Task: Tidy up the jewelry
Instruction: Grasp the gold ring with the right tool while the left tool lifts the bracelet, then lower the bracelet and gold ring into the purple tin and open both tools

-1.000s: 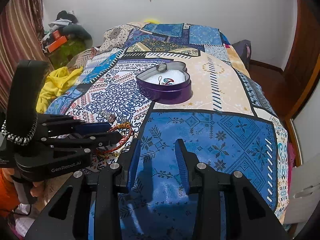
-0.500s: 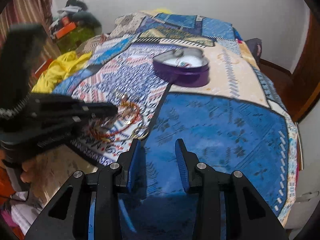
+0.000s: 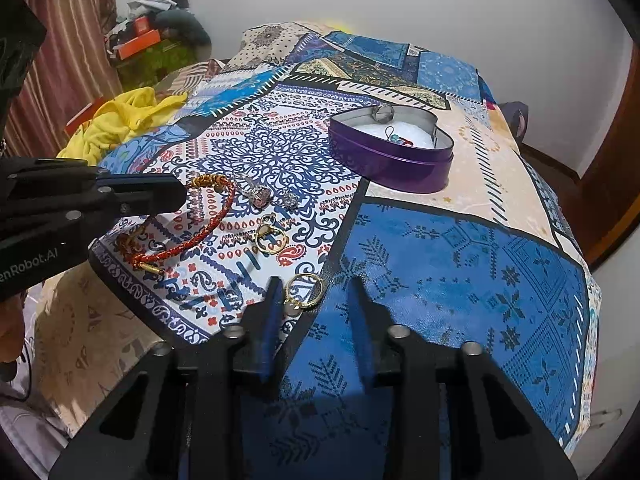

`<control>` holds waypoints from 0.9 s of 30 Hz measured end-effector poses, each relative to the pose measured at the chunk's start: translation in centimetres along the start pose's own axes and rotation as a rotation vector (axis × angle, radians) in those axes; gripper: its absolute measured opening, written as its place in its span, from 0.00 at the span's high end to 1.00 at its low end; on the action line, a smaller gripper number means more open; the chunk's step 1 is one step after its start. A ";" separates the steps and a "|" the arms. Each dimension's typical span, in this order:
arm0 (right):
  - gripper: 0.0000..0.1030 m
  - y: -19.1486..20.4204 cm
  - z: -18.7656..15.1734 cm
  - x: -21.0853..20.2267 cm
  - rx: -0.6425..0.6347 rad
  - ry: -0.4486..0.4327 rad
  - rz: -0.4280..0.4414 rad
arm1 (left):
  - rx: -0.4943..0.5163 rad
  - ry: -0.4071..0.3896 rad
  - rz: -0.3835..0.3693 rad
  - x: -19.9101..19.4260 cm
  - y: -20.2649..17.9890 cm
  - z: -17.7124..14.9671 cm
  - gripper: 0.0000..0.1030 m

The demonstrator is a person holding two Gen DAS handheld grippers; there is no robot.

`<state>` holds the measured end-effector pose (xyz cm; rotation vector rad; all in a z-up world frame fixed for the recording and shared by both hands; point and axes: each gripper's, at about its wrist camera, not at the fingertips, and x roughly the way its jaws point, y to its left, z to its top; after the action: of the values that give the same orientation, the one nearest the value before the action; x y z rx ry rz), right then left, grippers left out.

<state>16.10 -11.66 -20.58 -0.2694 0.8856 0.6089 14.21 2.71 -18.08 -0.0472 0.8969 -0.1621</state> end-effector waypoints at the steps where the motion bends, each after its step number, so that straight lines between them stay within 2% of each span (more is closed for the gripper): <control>1: 0.83 -0.1 0.0 -0.1 0.007 -0.002 0.006 | 0.003 -0.003 0.000 0.0 -0.1 0.1 0.99; 7: 0.84 -0.4 0.2 -0.5 0.029 -0.020 0.015 | 0.011 -0.021 -0.004 -0.4 -0.6 0.8 0.99; 14: 0.84 -2.4 1.4 -2.4 0.101 -0.091 0.013 | 0.008 -0.039 -0.011 -0.5 -0.6 2.4 0.99; 27: 0.83 -5.6 4.6 -4.1 0.166 -0.205 -0.045 | 0.007 -0.077 -0.011 0.7 -0.5 6.5 0.99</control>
<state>20.45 -15.61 -14.69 -0.0750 0.7256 0.5080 19.61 1.90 -14.51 -0.0513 0.8197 -0.1731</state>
